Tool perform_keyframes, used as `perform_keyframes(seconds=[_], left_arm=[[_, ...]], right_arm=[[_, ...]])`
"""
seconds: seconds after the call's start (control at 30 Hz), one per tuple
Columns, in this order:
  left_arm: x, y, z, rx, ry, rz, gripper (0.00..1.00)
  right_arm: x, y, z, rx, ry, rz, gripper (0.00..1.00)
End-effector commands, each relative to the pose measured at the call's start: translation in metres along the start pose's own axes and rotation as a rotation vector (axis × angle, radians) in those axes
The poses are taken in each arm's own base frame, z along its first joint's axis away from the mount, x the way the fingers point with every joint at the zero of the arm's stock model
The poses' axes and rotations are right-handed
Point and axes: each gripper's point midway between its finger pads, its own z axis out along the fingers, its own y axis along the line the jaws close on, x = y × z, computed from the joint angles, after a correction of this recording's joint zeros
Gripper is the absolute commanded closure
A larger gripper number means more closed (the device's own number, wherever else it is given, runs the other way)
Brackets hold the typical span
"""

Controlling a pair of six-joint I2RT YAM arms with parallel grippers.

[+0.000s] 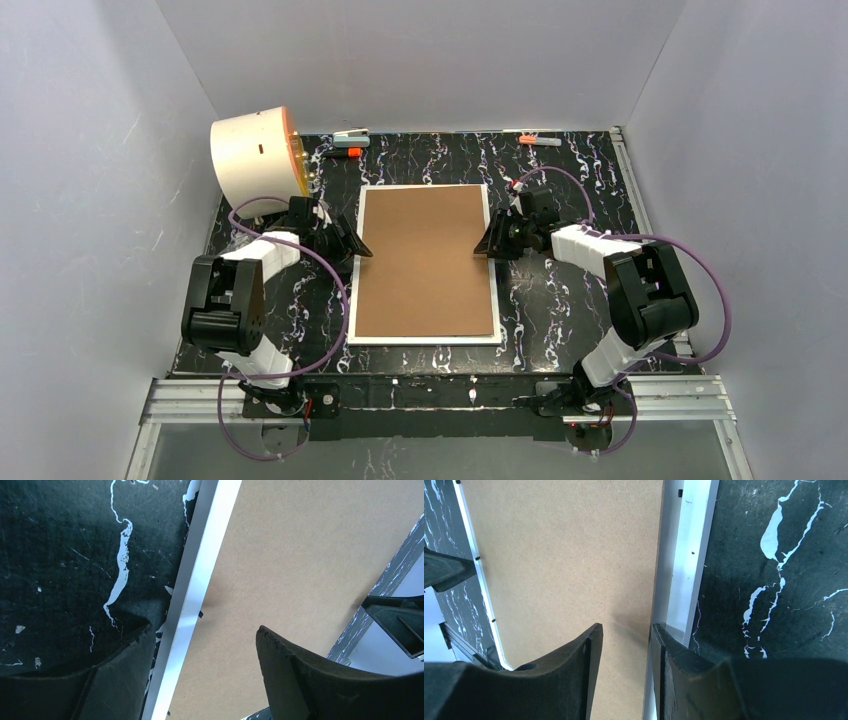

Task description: Put the photo into the frame

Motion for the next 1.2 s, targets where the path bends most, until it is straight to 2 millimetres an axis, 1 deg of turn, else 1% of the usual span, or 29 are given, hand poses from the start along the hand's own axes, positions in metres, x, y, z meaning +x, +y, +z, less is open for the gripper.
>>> perform_keyframes(seconds=[0.0,0.13,0.27,0.37,0.47,0.53,0.63,0.73,0.8,0.9,1.0,1.07,1.1,1.17], left_arm=[[0.02,0.011,-0.005,-0.028,0.046,0.003,0.28],[0.025,0.013,-0.004,-0.025,0.062,-0.002,0.3],[0.029,0.013,-0.004,-0.019,0.072,-0.003,0.31],[0.031,0.015,-0.004,-0.023,0.078,-0.005,0.32],[0.032,0.017,-0.003,-0.026,0.083,-0.007,0.33],[0.034,0.019,-0.002,-0.031,0.086,-0.007,0.34],[0.036,0.022,-0.001,-0.043,0.09,-0.009,0.36],[0.037,0.025,0.0,-0.053,0.088,-0.011,0.36],[0.037,0.026,-0.001,-0.058,0.087,-0.012,0.37],[0.037,0.027,-0.001,-0.062,0.085,-0.012,0.37],[0.037,0.027,-0.002,-0.066,0.078,-0.009,0.36],[0.037,0.028,-0.004,-0.067,0.076,-0.007,0.36],[0.037,0.028,-0.004,-0.068,0.077,-0.005,0.36],[0.038,0.028,-0.005,-0.07,0.076,-0.003,0.35]], right_arm=[[-0.01,0.017,-0.002,-0.064,-0.023,-0.012,0.53],[-0.004,0.012,-0.001,-0.054,-0.014,-0.006,0.6],[-0.007,0.013,0.001,-0.065,-0.04,-0.018,0.67],[-0.012,0.017,0.0,-0.09,-0.065,-0.031,0.72],[-0.017,0.024,-0.004,-0.117,-0.098,-0.052,0.8],[-0.02,0.031,-0.01,-0.149,-0.119,-0.07,0.86],[-0.023,0.045,-0.023,-0.202,-0.154,-0.089,0.9],[-0.019,0.055,-0.032,-0.262,-0.166,-0.1,0.89],[-0.016,0.057,-0.035,-0.284,-0.177,-0.111,0.86],[-0.015,0.047,-0.028,-0.252,-0.186,-0.131,0.81],[-0.021,0.03,-0.017,-0.173,-0.206,-0.141,0.77],[-0.026,0.021,-0.009,-0.124,-0.209,-0.151,0.76],[-0.029,0.018,-0.006,-0.108,-0.207,-0.157,0.74],[-0.034,0.011,-0.001,-0.071,-0.209,-0.158,0.67]])
